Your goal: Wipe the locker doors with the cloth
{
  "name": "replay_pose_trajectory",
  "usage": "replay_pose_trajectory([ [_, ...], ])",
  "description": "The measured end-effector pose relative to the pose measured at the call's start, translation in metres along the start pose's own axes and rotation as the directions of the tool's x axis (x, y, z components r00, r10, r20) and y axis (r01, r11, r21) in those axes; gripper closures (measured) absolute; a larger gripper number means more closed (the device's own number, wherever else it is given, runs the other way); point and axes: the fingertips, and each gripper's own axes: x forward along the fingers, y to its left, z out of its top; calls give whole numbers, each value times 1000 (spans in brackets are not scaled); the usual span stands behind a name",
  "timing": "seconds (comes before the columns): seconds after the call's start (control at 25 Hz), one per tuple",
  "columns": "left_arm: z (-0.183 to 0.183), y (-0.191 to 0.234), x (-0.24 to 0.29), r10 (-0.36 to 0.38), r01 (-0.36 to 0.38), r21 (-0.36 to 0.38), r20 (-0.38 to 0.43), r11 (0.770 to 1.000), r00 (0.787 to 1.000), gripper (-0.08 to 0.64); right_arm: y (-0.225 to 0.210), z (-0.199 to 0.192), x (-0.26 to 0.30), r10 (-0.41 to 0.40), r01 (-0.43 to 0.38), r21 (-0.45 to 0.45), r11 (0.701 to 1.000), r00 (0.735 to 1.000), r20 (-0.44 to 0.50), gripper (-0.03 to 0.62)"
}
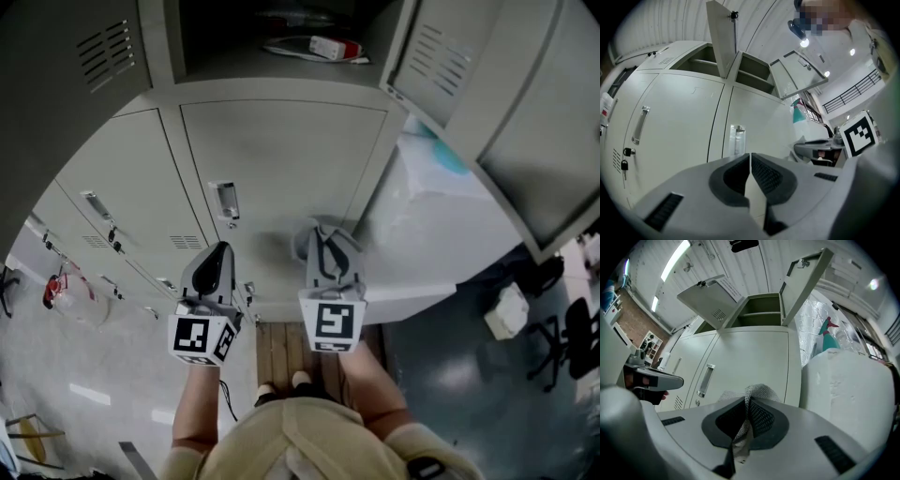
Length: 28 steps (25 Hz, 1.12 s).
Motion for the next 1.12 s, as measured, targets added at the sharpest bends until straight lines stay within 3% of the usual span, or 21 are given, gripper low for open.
replay_pose_trajectory([
  [0.44,0,21,-27,84,-84,-4,-14,996,996,558,30,8,-6,84,-86,58,995,996,31,588],
  [0.64,-5,25,-37,111,-112,-38,-37,993,993,558,44,4,-7,130,-131,83,988,991,20,588],
  [1.12,-19,31,-51,148,-152,-42,-80,987,986,558,68,-12,-10,218,-211,183,960,976,-20,588],
])
